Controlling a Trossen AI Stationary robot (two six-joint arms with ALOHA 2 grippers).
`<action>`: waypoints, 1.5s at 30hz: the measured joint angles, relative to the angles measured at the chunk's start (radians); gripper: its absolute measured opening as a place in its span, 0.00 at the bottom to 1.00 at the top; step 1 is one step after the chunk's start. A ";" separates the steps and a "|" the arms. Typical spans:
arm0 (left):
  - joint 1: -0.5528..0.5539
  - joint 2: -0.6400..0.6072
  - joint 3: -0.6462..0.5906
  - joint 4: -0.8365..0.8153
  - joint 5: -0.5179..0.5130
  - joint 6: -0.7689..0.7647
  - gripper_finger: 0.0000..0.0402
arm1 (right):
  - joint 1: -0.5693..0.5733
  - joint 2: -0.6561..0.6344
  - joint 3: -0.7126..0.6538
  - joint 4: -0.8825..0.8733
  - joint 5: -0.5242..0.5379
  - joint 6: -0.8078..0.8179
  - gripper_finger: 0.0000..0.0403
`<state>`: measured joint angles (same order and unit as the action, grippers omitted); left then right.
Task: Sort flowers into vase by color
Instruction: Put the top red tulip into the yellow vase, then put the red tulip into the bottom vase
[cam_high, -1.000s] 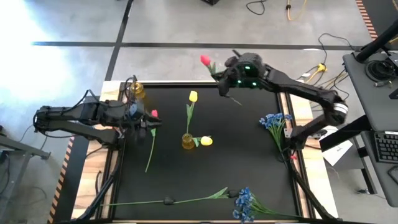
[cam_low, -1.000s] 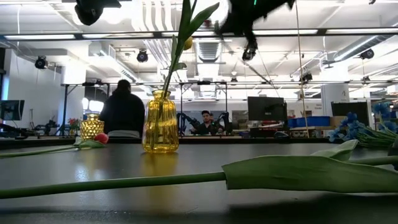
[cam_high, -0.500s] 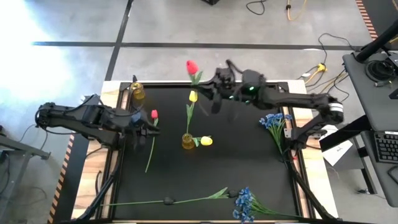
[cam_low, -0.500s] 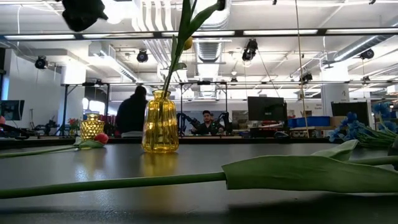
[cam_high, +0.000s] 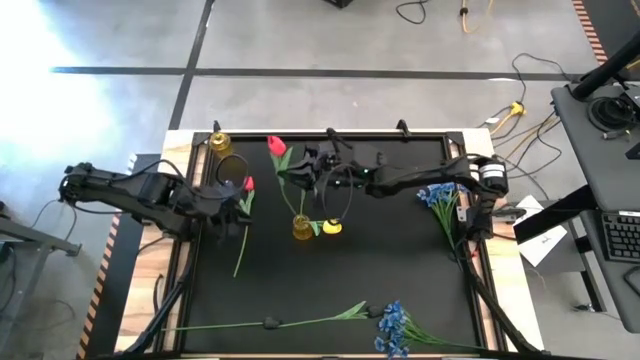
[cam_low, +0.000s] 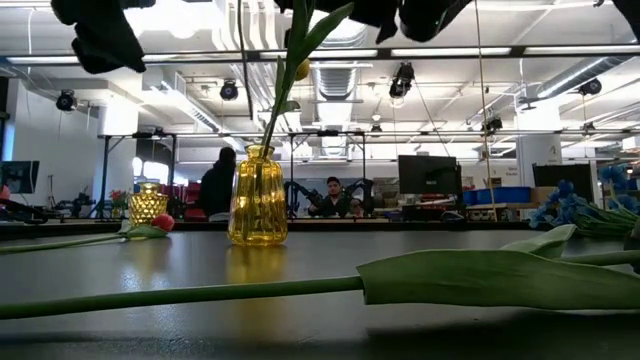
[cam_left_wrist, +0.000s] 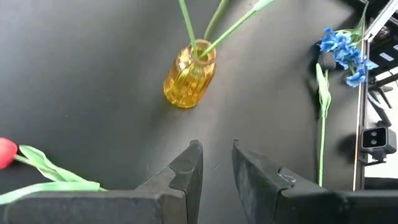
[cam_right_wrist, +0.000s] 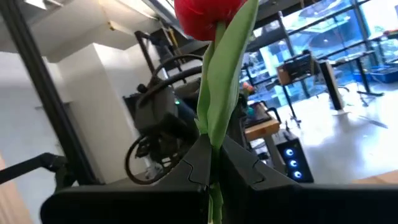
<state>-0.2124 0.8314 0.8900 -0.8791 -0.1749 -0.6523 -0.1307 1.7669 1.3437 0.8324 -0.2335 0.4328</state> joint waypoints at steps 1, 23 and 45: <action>-0.004 -0.004 -0.009 0.002 0.000 -0.012 0.19 | 0.000 0.005 -0.011 0.028 -0.006 0.003 0.03; -0.012 -0.032 -0.138 0.006 -0.171 -0.238 0.27 | 0.000 0.011 -0.168 -0.024 -0.002 -0.043 0.05; 0.267 0.098 -0.344 0.025 -0.269 -0.669 0.45 | 0.032 -0.278 0.058 -1.089 0.150 -0.275 0.52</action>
<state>0.0544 0.9297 0.5460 -0.8539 -0.4435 -1.3214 -0.0987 1.4891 1.4020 -0.2570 -0.0831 0.1575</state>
